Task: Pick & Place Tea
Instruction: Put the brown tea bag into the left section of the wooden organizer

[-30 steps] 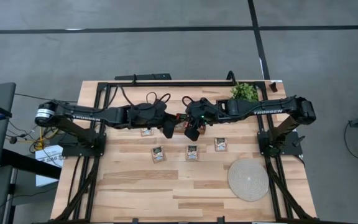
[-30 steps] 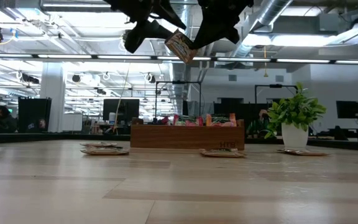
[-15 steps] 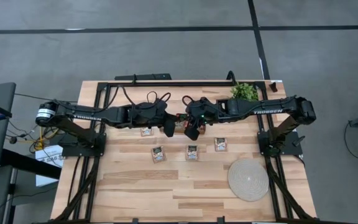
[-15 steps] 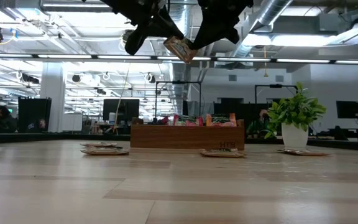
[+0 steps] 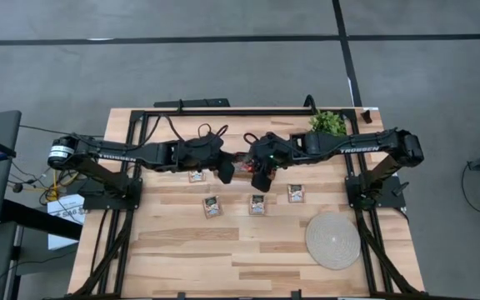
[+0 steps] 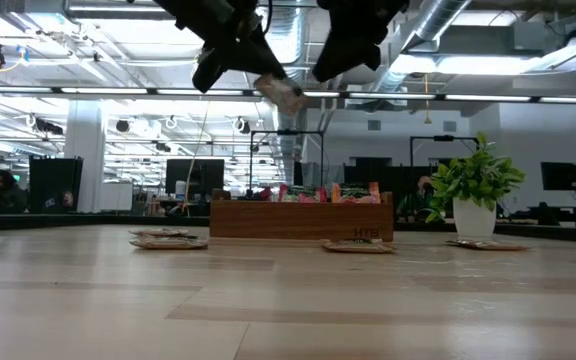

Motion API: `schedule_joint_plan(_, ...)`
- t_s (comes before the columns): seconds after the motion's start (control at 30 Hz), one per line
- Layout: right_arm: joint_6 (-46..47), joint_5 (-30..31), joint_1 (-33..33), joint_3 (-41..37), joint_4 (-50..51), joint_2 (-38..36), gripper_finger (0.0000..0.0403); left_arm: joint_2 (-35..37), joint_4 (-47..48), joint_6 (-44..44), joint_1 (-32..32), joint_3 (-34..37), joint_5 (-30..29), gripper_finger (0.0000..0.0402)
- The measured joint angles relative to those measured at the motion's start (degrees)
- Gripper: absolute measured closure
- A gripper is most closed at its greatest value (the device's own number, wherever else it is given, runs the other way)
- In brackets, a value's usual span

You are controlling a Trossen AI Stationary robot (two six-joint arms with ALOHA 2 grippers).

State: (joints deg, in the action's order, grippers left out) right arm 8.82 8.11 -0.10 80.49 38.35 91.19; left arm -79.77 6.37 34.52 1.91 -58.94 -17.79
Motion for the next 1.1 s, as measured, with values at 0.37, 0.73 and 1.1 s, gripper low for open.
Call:
schedule_joint_plan(0.37,-4.35,-0.49,1.15,-0.02,14.39,-0.40,0.0292,0.11,3.01,-4.66,0.12,4.37,-6.56,0.0401)
schedule_joint_plan(0.73,-4.46,-0.45,5.16,-1.66,13.57,-3.95,0.0305,3.20,-25.83,-0.64,2.62,24.77,-1.62,0.0401)
schedule_joint_plan(1.1,3.30,1.84,5.72,-12.14,4.49,-18.58,0.0306,3.03,-36.78,-6.39,9.66,31.20,2.80,0.0401)
